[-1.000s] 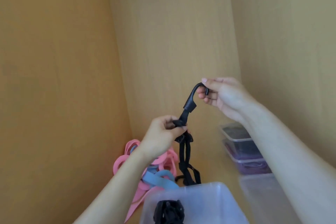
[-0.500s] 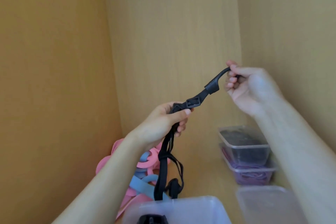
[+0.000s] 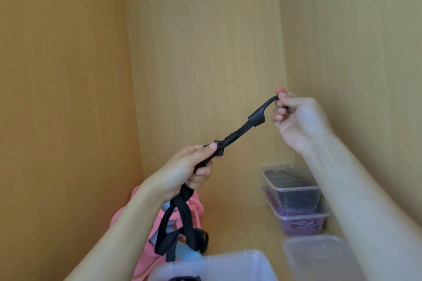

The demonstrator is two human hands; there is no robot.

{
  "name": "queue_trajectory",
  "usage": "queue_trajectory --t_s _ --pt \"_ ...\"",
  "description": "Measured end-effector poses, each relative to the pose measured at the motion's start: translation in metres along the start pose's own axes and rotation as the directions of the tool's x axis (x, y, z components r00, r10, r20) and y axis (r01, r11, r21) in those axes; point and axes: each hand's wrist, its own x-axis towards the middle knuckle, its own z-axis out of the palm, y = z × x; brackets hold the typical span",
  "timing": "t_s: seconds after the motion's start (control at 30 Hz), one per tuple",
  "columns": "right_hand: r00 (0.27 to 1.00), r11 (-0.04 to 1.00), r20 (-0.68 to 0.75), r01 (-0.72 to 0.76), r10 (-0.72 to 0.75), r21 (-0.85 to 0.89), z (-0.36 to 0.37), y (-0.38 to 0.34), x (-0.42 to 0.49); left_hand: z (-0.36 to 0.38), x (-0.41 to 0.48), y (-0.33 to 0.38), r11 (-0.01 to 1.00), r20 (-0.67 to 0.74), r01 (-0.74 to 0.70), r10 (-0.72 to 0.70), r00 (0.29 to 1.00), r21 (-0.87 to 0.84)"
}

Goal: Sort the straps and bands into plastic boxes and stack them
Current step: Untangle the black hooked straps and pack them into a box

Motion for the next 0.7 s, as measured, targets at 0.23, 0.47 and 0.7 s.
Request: queue_trajectory --t_s 0.23,0.47,0.7 --pt "0.992 0.977 0.121 0.065 -0.041 -0.201 0.012 0.015 -0.01 0.003 -0.003 0.003 0.935 -0.1 0.082 -0.05 0.994 0.346" --pt "0.928 0.838 0.365 0.14 0.075 -0.528 0.031 0.038 -0.028 0.022 -0.005 0.038 0.888 -0.25 -0.106 0.238 0.938 0.447" --pt "0.88 0.787 0.459 0.194 0.124 -0.586 0.04 0.053 -0.038 0.019 -0.011 0.044 0.863 -0.277 -0.154 0.316 0.908 0.481"
